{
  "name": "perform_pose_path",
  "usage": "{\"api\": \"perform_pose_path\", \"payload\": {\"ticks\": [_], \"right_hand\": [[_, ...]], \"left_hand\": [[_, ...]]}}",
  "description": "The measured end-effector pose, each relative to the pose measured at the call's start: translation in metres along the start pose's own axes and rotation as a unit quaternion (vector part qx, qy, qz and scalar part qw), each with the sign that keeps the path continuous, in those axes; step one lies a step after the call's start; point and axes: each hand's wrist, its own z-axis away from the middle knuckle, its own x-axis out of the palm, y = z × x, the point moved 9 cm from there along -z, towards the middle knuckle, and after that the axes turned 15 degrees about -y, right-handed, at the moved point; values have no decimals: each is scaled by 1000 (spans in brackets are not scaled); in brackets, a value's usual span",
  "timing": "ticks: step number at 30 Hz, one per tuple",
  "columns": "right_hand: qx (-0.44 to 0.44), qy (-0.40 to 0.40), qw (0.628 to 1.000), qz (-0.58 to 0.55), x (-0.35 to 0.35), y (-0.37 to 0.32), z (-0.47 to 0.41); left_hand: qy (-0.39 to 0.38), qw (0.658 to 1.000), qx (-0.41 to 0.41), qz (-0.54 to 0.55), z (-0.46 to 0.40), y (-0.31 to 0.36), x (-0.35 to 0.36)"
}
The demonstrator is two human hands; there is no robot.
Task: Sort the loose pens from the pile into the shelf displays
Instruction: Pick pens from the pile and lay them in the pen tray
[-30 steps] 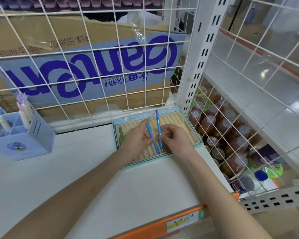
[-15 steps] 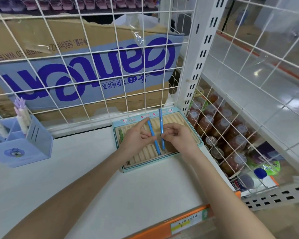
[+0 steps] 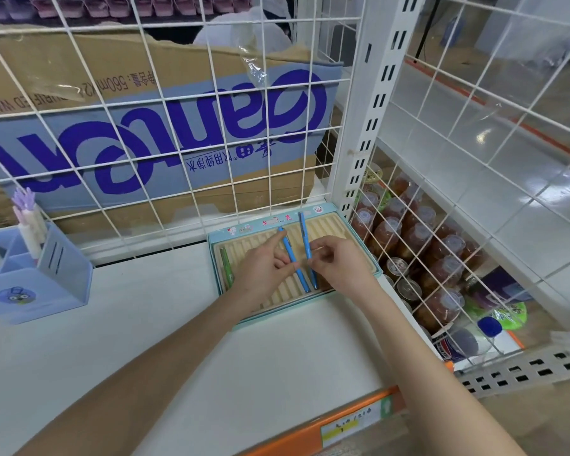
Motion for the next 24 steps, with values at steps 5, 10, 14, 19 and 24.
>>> {"api": "perform_pose_path", "payload": {"ticks": [5,10,14,19,24], "right_hand": [[11,-1,1000,26,6,0,-1],[8,2,999,35,6,-1,0],[3,-1,998,55,8,-4,1],[-6,-2,997,77,7,-8,1],[-27,20,993,113,5,-16,0]], "left_hand": [[3,999,17,-43,-1,6,-1],[14,996,19,-85,-4,4,-5],[12,992,21,-124,-6,4,-6],[4,988,26,-155,-7,6,-7],[2,984,34,-174,-7,6,-6]]}}
